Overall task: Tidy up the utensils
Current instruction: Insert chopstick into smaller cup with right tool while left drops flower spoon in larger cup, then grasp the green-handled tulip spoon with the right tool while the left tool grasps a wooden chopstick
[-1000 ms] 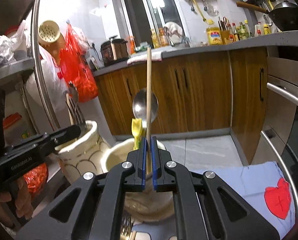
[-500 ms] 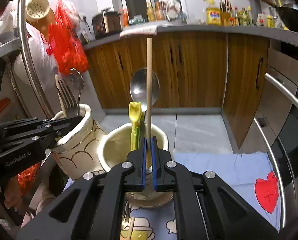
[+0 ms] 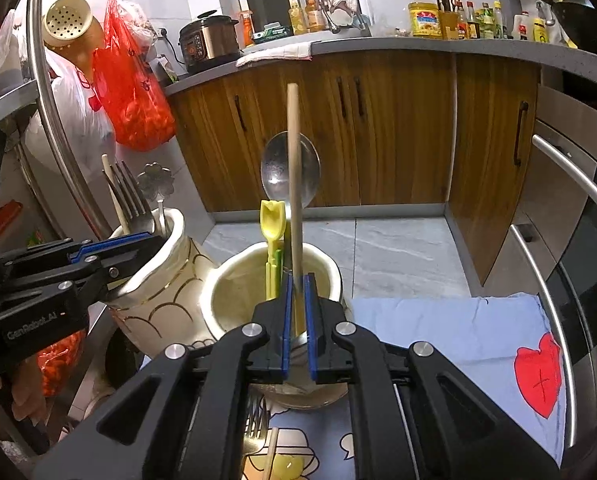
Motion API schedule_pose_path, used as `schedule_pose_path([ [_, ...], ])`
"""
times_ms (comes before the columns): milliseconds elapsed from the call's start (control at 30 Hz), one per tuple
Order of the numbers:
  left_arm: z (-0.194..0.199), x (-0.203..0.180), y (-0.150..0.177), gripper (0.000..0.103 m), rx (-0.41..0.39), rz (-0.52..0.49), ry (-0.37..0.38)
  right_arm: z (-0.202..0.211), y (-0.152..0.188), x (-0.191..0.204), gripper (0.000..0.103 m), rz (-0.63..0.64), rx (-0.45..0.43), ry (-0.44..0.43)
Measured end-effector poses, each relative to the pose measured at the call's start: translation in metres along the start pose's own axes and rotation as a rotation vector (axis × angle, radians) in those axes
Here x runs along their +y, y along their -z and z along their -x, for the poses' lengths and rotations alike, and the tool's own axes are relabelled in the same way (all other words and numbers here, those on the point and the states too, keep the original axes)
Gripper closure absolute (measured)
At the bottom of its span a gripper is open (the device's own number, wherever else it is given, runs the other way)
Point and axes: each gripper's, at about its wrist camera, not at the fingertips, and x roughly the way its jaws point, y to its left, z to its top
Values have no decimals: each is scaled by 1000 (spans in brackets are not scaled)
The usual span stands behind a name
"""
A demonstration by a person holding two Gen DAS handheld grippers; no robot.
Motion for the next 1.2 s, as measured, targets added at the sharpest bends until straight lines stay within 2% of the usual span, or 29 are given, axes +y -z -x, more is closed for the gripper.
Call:
schedule_pose_path([
  [100,7,-4,2,84,-7,-5,0,7,0,-2,86,-7,-15,4],
  [167,14,-7,4,82,-16,-18,-18,12,1,-5,75,-21,-11,8],
  [300,29,-11,10,75,-36,-27,-56,21,6,-10,73,-36,-6,17],
  [467,43,-12,21,69,-35,-30,-94,36,18,-16,61,-46,11,20],
  [533,50,-11,27,58,-32,-24,-108,42,23,-17,56,-46,23,17],
  [667,59,-8,40,49,-27,-4,-128,55,36,-21,44,-33,42,22],
  [733,63,-6,49,38,-21,14,-138,59,42,-21,39,-25,58,28],
  [867,66,-6,69,30,3,35,-155,63,61,-18,27,12,109,37],
  [933,67,-6,79,23,17,44,-165,64,71,-15,25,30,140,38],
  [1067,63,-5,102,19,60,66,-157,57,93,-5,26,82,217,36],
  [1200,52,-7,125,18,123,80,-149,45,114,4,39,117,293,26],
])
